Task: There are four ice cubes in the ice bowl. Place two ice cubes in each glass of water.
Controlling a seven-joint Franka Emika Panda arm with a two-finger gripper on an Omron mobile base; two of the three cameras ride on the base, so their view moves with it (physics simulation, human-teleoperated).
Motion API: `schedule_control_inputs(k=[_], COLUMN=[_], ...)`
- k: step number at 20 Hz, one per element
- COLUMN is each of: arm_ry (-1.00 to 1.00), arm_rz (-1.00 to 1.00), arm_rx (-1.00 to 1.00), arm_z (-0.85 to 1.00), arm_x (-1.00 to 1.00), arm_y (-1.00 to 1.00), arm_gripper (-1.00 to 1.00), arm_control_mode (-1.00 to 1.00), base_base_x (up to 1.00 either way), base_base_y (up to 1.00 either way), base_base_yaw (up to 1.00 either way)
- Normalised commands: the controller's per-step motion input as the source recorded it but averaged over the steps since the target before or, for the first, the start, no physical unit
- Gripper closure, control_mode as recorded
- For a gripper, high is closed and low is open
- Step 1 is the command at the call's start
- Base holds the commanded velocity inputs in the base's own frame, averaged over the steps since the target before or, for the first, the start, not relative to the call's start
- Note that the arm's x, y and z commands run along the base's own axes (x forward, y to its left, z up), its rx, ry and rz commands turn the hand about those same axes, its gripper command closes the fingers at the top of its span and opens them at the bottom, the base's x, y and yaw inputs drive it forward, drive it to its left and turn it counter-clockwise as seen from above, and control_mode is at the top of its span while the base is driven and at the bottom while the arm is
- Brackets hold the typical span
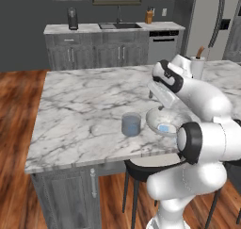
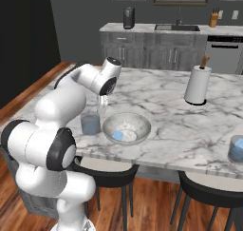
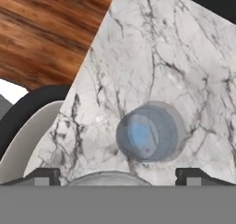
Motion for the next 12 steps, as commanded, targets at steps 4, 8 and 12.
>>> schedule_control_inputs(k=[4,8,12], arm_ry=[0.07,0.01,0.0], arm_rz=[0.0,0.08,0.12], arm_rx=[0.0,-0.02,0.0], arm_z=[0.0,0.0,0.0], arm_x=[-0.69,-0.34,-0.07], arm_y=[-0.75,-0.68,-0.6], arm_gripper=[-1.0,-1.0,-1.0], arm_control_mode=[-1.0,-1.0,-1.0], base_base_x=[0.0,0.0,0.0], base_base_y=[0.0,0.0,0.0], base_base_yaw=[0.0,0.0,0.0])
